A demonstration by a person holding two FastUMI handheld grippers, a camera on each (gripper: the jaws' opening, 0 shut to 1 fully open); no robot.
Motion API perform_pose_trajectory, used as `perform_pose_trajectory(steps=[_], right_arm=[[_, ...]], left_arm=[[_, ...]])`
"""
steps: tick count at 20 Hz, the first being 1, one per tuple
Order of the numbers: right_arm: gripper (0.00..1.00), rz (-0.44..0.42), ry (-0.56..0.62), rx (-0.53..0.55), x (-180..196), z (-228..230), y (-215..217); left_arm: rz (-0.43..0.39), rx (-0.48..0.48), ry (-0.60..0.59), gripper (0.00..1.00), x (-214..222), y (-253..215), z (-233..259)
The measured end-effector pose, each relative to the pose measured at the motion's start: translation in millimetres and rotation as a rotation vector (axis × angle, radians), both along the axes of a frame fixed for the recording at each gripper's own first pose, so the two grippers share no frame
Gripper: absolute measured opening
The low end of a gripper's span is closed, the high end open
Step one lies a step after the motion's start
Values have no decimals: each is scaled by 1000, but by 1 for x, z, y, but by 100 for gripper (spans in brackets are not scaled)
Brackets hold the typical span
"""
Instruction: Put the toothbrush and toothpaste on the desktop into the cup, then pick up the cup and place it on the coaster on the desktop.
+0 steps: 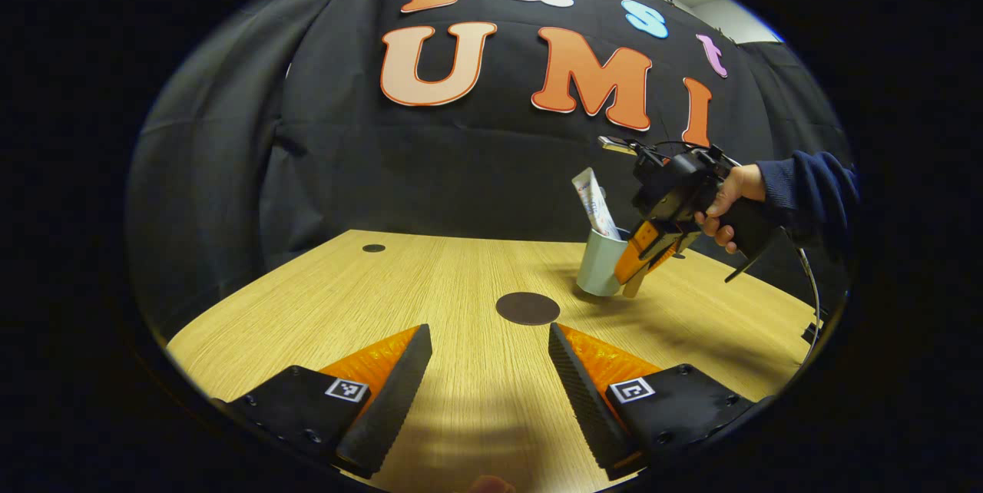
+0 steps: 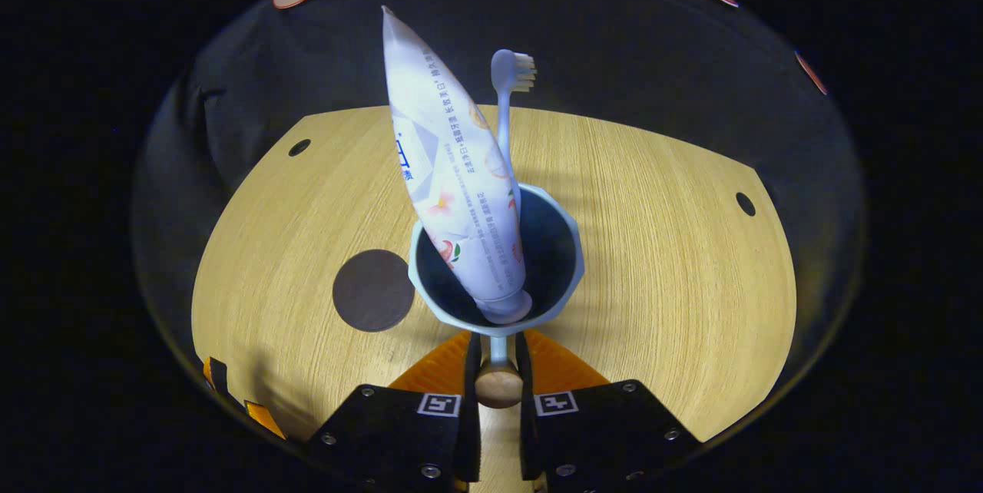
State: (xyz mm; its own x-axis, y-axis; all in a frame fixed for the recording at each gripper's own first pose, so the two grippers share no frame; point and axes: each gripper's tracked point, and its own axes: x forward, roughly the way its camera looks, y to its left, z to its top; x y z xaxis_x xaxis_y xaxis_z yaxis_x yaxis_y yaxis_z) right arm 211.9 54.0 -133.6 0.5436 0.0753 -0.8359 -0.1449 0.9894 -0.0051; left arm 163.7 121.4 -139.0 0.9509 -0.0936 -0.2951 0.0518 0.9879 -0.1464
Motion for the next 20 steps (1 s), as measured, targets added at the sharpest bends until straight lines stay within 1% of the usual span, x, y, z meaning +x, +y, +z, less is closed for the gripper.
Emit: perform_pose_trajectory(steps=[3,9,12,18,19,20], right_arm=[[20,48,-12,33,0,0,4],[20,170,-19,25,8,6,4],[20,215,-26,1,10,9,5],[20,245,18,-34,11,11,5],[14,244,31,-40,11,12,5],[20,237,45,-40,10,14,5]], left_arm=[[-11,17,-15,98,-5,-2,0],[-18,40,-16,98,-12,-3,0],[-16,39,-2,98,-14,0,-4],[-5,40,9,98,-17,4,-8],[-3,40,11,98,-17,4,-9],[0,39,15,98,-17,4,-10]])
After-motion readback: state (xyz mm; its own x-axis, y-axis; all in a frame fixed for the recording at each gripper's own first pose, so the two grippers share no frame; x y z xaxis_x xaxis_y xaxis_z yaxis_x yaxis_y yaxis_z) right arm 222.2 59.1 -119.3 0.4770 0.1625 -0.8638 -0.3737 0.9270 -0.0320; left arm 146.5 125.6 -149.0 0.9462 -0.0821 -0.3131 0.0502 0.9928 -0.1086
